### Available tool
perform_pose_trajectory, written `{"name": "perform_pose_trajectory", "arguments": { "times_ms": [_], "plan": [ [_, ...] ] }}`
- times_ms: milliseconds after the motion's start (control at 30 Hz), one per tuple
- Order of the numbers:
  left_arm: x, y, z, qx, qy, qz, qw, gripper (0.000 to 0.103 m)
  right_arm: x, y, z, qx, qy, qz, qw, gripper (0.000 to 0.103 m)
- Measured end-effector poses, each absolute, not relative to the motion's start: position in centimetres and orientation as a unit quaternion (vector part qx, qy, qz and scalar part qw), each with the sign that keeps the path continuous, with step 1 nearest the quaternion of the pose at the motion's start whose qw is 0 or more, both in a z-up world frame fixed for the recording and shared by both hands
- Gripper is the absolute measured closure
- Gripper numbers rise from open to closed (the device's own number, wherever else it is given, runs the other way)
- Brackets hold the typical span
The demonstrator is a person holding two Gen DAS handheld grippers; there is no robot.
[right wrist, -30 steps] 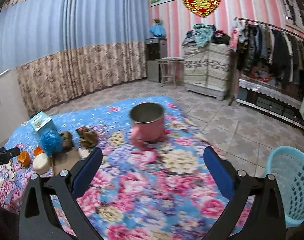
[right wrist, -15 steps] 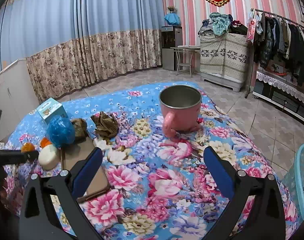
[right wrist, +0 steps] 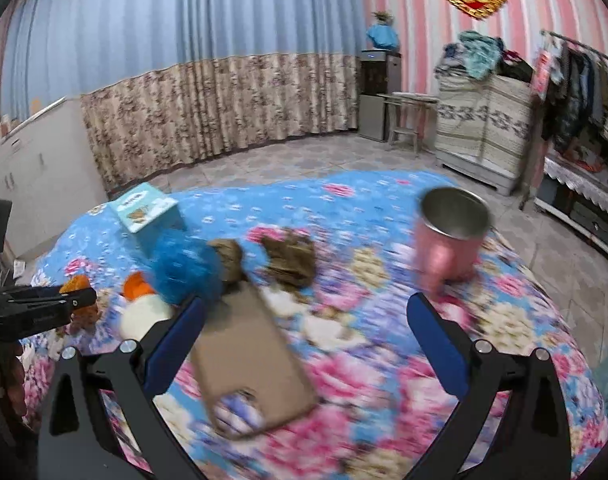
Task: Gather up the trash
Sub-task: 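Grasp the round bread bun with the left gripper while the right grasps the blue plastic bag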
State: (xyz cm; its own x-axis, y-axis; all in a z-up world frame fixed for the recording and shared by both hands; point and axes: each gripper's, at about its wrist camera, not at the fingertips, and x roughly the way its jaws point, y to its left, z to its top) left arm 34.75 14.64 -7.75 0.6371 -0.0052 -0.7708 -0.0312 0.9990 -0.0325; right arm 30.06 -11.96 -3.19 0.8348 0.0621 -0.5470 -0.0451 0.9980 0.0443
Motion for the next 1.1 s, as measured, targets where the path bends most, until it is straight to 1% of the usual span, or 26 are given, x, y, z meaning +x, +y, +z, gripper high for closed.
{"name": "perform_pose_trajectory", "arguments": {
  "times_ms": [167,300,367,400,433,467,500,600,700,867,1100],
  "plan": [
    [34.5,17.0,-6.2,-0.040,0.401,0.037,0.915,0.066,32.6,-7.2,-3.5,-0.011,0.301,0.059,0.952,0.005],
    [34.1,17.7,-5.5,-0.036,0.389,0.043,0.919,0.066,34.6,-4.1,-4.0,-0.032,0.331,0.076,0.940,0.005],
    [34.3,17.8,-5.4,-0.037,0.389,0.044,0.920,0.066,34.8,-2.7,-4.3,-0.056,0.333,0.075,0.938,0.007],
    [34.3,17.8,-5.5,-0.037,0.389,0.044,0.919,0.066,35.0,-2.2,-4.5,-0.068,0.335,0.077,0.937,0.017],
    [34.2,17.9,-5.4,-0.038,0.389,0.045,0.919,0.066,35.2,-2.0,-4.7,-0.071,0.338,0.085,0.935,0.042],
    [34.2,17.8,-5.4,-0.038,0.388,0.046,0.920,0.066,35.4,-2.1,-4.8,-0.070,0.346,0.094,0.931,0.054],
    [34.1,17.8,-5.3,-0.035,0.386,0.046,0.921,0.066,35.5,-2.3,-4.9,-0.067,0.351,0.098,0.929,0.064],
    [33.8,17.3,-5.0,-0.022,0.379,0.045,0.924,0.066,34.7,-3.4,-4.5,-0.052,0.342,0.110,0.932,0.077],
    [33.9,16.7,-4.9,-0.018,0.375,0.044,0.926,0.066,33.2,-5.1,-3.5,-0.044,0.330,0.117,0.936,0.079],
    [33.4,15.9,-4.4,-0.018,0.370,0.039,0.928,0.066,29.8,-9.1,-0.5,-0.012,0.299,0.118,0.947,0.079],
    [30.7,11.8,-3.1,0.003,0.342,0.014,0.940,0.066,23.6,-17.1,2.0,0.014,0.277,0.074,0.958,0.079]
  ]
}}
